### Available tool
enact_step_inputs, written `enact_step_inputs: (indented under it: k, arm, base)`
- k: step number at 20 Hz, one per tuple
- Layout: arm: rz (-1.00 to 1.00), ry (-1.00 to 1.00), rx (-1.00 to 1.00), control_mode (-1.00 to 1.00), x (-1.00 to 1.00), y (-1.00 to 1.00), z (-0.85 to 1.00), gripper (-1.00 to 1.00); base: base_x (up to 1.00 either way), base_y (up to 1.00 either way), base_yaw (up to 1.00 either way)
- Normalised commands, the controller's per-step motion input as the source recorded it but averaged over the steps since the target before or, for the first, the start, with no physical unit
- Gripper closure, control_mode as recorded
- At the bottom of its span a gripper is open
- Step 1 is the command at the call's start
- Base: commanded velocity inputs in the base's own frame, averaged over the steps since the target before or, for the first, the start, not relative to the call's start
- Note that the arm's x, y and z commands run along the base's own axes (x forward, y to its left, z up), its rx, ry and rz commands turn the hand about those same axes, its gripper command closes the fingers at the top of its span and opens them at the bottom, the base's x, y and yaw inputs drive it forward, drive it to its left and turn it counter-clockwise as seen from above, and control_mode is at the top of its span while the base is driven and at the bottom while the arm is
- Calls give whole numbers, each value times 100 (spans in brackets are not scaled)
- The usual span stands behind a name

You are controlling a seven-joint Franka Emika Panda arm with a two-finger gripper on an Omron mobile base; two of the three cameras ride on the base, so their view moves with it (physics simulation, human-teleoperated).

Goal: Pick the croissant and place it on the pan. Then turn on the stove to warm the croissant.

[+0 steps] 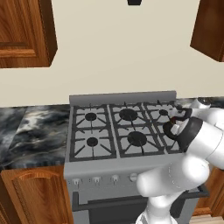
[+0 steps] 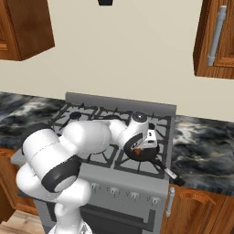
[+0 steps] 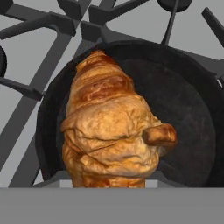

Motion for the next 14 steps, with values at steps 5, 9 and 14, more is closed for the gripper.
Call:
enact_step_inputs:
  k: [5,9,14]
  arm:
    - [0,0,0,-100,5,-7,-13,100]
    - [0,0,0,-100,8,-3,-11,100]
    - [0,0,-2,-100,23,0,-5,100]
  base:
    - [0,0,0]
    - [0,0,0]
    - [0,0,0]
